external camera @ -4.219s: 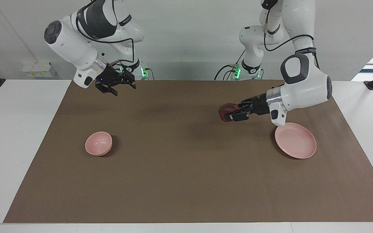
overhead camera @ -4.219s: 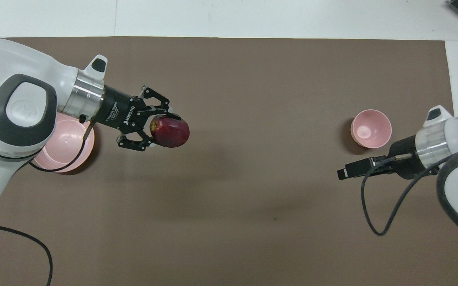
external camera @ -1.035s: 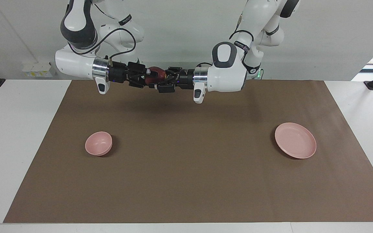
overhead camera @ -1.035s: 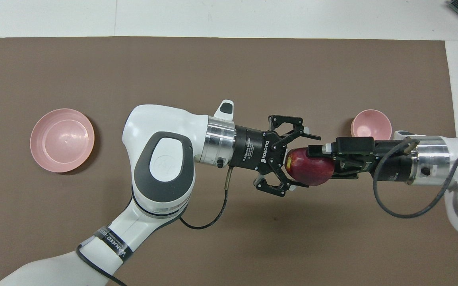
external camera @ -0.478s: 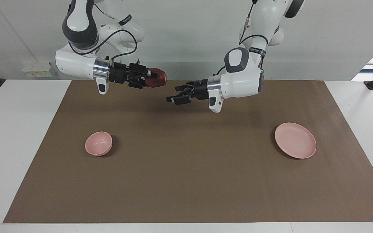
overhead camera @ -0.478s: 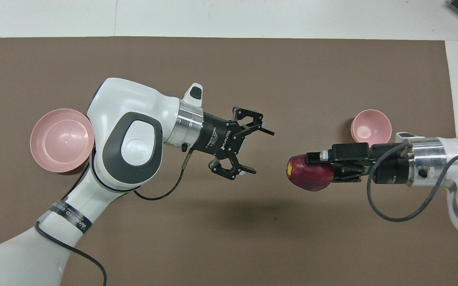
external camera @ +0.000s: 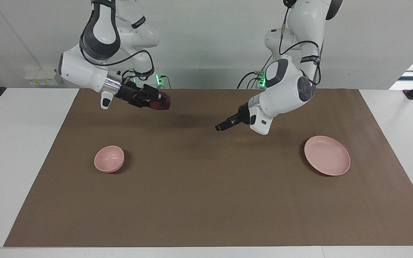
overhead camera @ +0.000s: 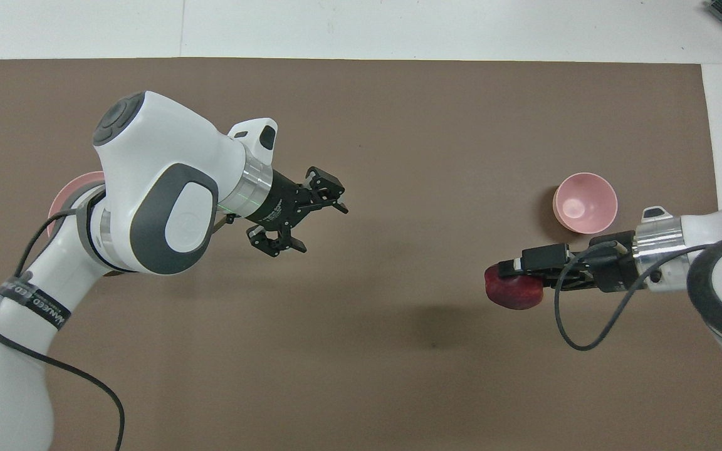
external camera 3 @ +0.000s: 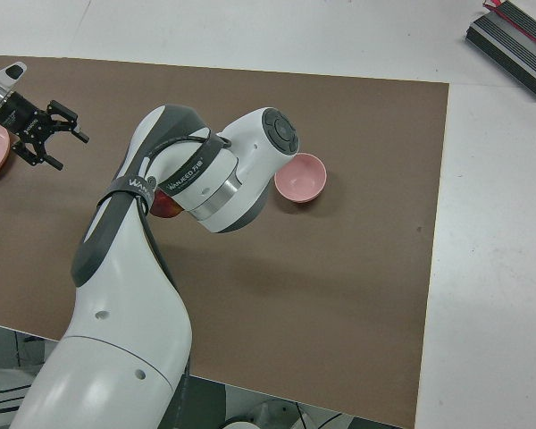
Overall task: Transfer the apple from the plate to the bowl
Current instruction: 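Carry the apple to the bowl with the right gripper while the left gripper retreats, then lower the apple into the pink bowl and open the right gripper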
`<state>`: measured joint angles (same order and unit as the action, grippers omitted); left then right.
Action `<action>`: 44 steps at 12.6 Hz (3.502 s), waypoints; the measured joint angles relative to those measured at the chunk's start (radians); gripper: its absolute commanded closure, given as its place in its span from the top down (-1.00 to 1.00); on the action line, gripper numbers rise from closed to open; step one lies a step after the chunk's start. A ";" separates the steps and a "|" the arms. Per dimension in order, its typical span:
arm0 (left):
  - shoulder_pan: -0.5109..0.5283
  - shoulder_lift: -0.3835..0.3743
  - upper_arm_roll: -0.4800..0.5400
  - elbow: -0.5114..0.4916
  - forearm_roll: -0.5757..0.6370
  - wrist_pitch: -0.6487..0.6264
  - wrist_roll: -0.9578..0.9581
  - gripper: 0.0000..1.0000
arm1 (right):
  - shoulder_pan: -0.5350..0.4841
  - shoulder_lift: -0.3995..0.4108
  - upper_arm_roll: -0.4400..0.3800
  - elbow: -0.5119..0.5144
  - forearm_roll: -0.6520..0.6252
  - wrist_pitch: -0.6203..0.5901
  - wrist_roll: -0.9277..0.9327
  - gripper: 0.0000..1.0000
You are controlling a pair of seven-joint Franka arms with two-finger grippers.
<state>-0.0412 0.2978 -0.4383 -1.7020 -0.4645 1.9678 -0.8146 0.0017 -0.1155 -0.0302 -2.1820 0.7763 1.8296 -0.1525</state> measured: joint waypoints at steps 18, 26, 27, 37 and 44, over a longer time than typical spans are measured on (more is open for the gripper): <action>0.275 -0.076 0.034 0.051 0.283 -0.014 0.507 1.00 | -0.046 0.335 0.001 0.220 -0.847 0.463 -0.074 -1.00; 0.253 -0.114 0.158 0.083 0.364 -0.022 0.699 1.00 | -0.042 0.394 0.006 0.227 -0.847 0.471 -0.074 -0.11; 0.202 -0.122 0.233 0.091 0.365 -0.029 0.741 1.00 | -0.042 0.401 0.007 0.227 -0.847 0.483 -0.074 0.27; 0.016 -0.256 0.462 0.153 0.426 -0.250 0.957 1.00 | -0.033 0.391 0.012 0.289 -0.846 0.450 0.007 1.00; -0.001 -0.260 0.464 0.153 0.433 -0.358 0.971 1.00 | -0.007 0.163 0.022 0.405 -0.832 0.039 0.248 1.00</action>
<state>-0.0424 0.0376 0.0259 -1.5495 -0.0314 1.6095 0.1567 -0.0056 0.0480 -0.0077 -1.7769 -0.0559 1.8685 0.0954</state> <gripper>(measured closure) 0.000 0.000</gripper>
